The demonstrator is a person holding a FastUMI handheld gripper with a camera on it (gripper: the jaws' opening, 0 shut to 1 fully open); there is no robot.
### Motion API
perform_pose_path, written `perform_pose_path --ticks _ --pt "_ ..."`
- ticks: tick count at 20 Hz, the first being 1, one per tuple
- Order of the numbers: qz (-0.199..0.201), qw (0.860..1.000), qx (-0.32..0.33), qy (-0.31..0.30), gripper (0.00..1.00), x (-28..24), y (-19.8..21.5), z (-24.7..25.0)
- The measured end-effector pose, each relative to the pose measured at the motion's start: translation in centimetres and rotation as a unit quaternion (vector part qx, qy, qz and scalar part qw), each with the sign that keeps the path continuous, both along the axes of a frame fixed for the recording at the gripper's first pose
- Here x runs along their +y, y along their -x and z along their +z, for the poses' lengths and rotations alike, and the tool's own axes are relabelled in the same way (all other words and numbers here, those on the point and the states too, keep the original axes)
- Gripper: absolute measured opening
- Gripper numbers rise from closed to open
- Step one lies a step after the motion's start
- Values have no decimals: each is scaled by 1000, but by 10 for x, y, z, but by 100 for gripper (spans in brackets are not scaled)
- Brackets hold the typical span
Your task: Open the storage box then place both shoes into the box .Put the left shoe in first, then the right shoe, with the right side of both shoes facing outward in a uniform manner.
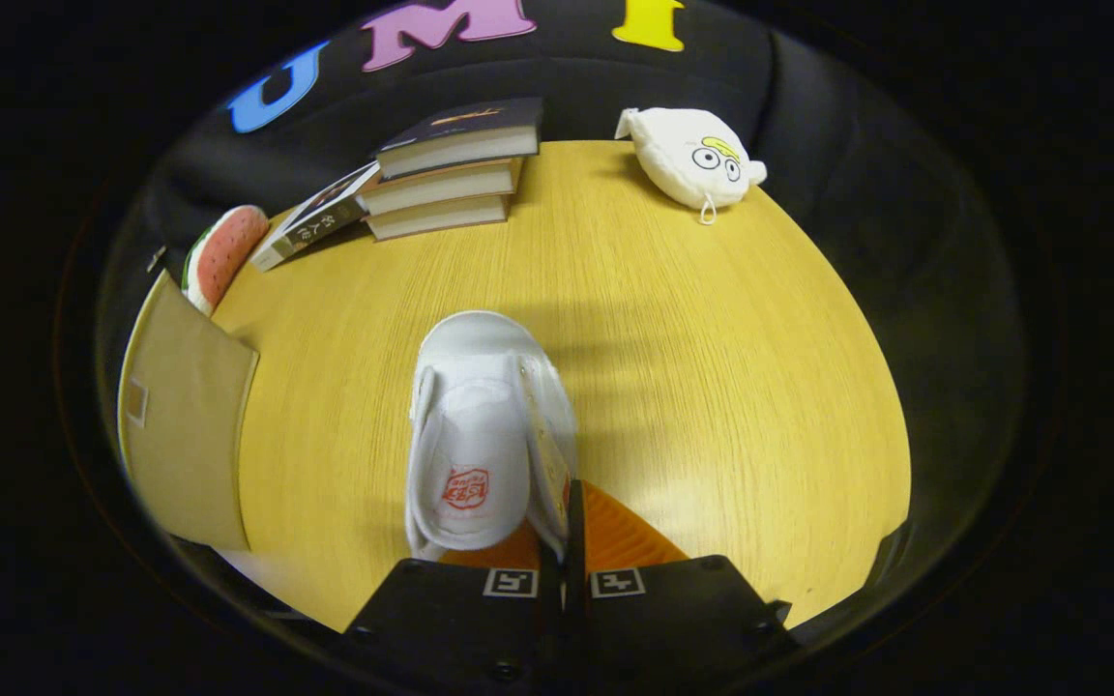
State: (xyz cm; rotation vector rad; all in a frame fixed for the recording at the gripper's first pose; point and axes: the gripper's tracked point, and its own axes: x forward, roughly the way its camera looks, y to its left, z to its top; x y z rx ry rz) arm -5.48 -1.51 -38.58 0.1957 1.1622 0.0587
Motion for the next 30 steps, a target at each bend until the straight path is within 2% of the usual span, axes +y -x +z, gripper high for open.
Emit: perform_pose_path --ticks 5,9,12,16,20,26,30 --pt "-63 997 11 -53 5 5 13 25" --pt "-70 995 -7 -73 5 17 18 74" --pt "-74 991 -14 -108 5 46 12 124" --pt "-55 988 -30 -139 5 100 -2 189" --pt "-42 986 -8 -160 5 165 -5 229" --pt "-8 985 25 -173 5 263 5 241" --pt "7 991 47 -128 5 301 9 217"
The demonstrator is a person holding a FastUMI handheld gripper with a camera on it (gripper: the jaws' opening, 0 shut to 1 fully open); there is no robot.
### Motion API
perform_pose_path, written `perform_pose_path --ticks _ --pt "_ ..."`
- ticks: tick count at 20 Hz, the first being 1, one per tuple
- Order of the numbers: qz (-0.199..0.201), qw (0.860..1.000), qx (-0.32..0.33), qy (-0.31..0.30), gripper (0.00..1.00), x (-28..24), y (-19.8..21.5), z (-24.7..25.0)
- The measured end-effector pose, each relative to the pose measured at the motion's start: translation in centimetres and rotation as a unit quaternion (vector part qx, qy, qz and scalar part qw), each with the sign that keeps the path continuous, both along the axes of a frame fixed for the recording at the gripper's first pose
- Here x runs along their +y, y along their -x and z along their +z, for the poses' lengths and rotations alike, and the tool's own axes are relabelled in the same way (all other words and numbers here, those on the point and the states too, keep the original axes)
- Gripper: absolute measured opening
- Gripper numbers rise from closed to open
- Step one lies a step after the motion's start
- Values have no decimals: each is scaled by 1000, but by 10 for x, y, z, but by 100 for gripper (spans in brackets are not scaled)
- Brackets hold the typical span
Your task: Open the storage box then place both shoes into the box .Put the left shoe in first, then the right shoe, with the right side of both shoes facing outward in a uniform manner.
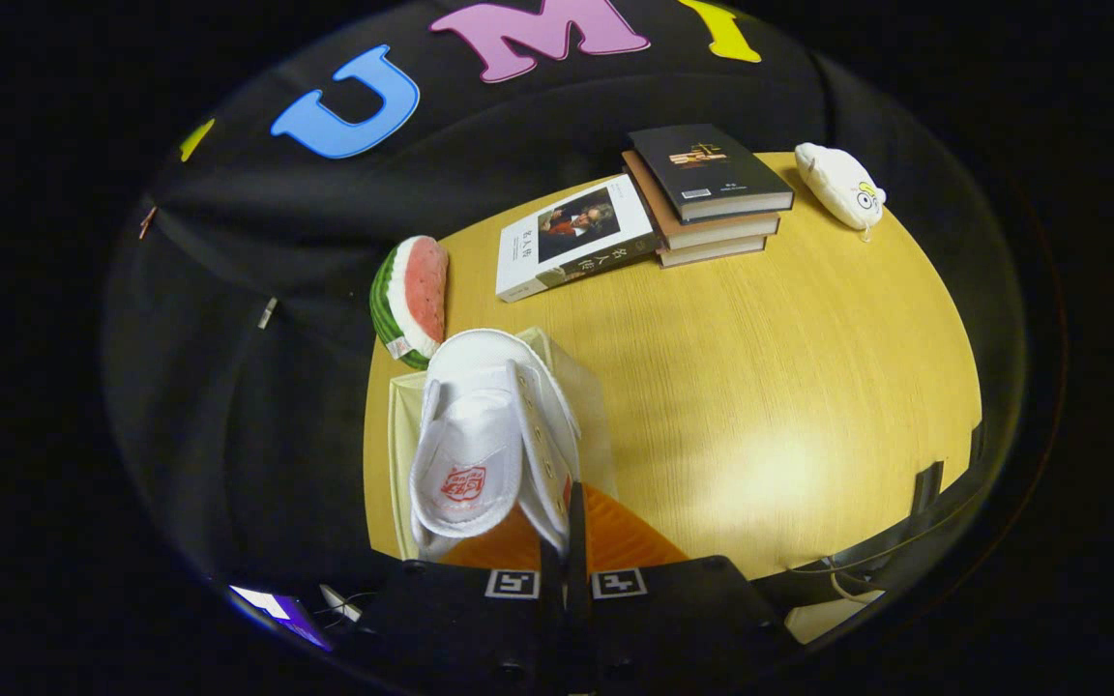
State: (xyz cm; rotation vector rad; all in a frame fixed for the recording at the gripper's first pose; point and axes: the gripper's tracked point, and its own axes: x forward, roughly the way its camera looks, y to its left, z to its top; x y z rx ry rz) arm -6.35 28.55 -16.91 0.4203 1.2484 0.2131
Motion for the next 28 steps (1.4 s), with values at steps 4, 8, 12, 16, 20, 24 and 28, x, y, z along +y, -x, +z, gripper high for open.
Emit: perform_pose_path --ticks 4,8,12,16,20,24,28 --pt "2 999 -6 34 5 22 -4 -5" --pt "20 1000 1 12 5 48 4 3" --pt "37 998 -12 49 5 42 9 -11" --pt "23 998 -21 51 6 42 6 -20" --pt "26 999 -42 2 10 60 0 1" --pt "48 997 -51 -12 100 60 7 13" --pt "54 997 -58 -12 99 47 12 11"
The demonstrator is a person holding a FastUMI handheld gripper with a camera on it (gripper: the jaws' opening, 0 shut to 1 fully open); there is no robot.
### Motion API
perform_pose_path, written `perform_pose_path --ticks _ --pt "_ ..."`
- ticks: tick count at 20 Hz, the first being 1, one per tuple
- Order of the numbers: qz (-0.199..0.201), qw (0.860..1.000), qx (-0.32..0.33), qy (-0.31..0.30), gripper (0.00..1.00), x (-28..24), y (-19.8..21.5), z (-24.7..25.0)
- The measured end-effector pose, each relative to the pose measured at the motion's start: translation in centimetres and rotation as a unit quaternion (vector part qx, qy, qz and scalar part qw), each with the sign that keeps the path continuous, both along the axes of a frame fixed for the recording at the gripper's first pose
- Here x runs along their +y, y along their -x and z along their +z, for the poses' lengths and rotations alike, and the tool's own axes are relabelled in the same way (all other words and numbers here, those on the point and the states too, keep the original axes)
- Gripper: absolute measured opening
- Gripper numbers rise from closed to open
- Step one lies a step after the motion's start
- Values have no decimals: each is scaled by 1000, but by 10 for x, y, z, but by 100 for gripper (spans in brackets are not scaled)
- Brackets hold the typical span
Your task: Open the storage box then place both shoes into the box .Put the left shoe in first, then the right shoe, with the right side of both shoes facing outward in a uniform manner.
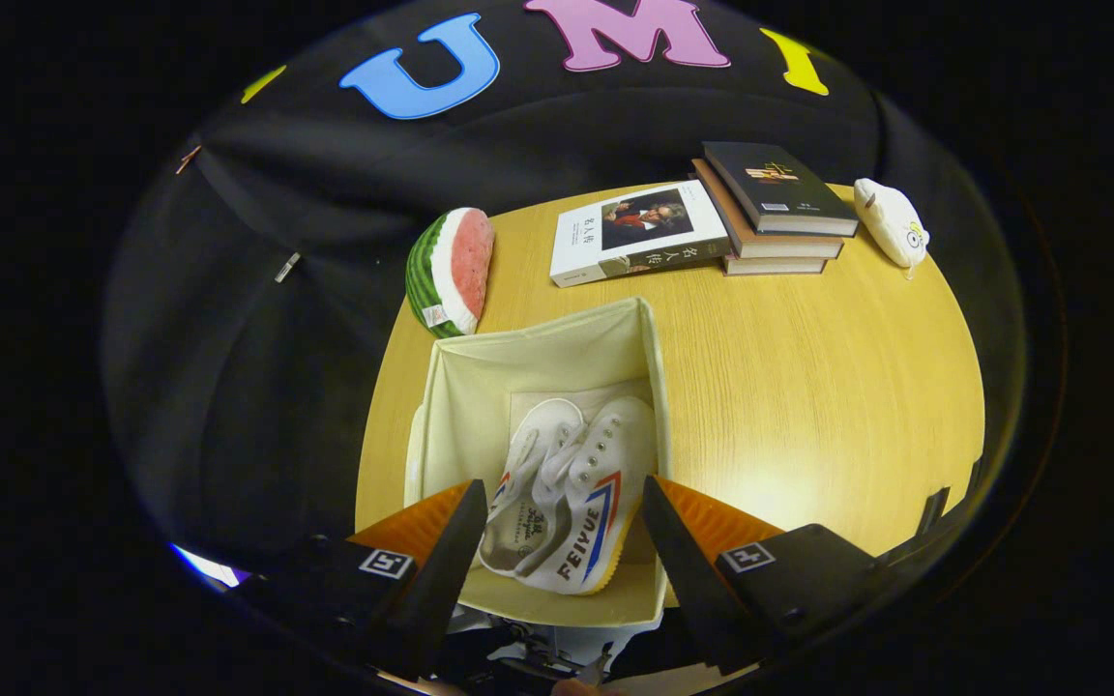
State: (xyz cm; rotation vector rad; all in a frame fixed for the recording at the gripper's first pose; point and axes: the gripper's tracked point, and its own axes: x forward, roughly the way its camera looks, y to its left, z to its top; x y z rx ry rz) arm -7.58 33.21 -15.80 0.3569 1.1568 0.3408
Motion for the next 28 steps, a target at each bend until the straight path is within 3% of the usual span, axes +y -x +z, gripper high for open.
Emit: perform_pose_path --ticks 6,11,15,19,25,28 --pt "-1 996 -94 5 99 -58 -28 11" --pt "-36 982 -180 45 99 -139 -60 17" --pt "-80 959 -256 96 99 -212 -82 39" --pt "-125 925 -331 138 99 -278 -92 76" --pt "-154 879 -420 166 98 -341 -90 132" --pt "-173 866 -442 159 98 -359 -84 148"
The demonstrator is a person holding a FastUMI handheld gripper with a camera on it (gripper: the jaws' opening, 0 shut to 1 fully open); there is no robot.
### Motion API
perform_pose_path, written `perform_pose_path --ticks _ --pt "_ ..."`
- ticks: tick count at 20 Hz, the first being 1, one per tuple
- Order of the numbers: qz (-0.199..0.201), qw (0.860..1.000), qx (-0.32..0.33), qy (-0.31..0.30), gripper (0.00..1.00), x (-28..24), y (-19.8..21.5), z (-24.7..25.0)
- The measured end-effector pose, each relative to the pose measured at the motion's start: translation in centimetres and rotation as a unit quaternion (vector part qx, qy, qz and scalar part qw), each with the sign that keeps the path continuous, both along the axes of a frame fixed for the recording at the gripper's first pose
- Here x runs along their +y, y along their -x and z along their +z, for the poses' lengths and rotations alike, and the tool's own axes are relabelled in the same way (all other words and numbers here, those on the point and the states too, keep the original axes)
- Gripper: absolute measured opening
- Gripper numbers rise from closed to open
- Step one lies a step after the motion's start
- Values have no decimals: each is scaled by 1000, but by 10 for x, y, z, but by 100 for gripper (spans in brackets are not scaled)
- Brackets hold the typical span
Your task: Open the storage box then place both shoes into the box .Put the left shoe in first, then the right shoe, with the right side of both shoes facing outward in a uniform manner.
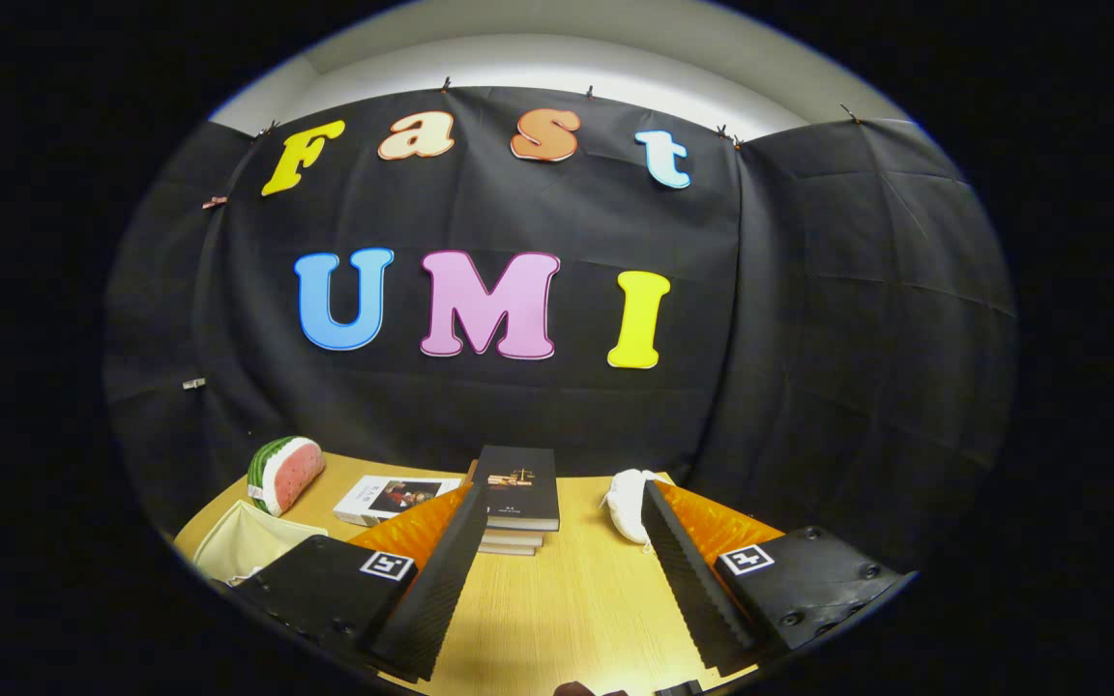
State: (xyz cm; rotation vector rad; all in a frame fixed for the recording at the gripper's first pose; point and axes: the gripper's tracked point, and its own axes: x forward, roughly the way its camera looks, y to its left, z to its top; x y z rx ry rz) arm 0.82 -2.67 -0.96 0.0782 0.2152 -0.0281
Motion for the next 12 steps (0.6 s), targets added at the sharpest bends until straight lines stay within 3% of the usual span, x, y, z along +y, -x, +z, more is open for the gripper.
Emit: perform_pose_path --ticks 5,12 --pt "-1 998 -49 30 98 -18 0 13" --pt "2 1000 -28 13 100 -21 -4 -6"
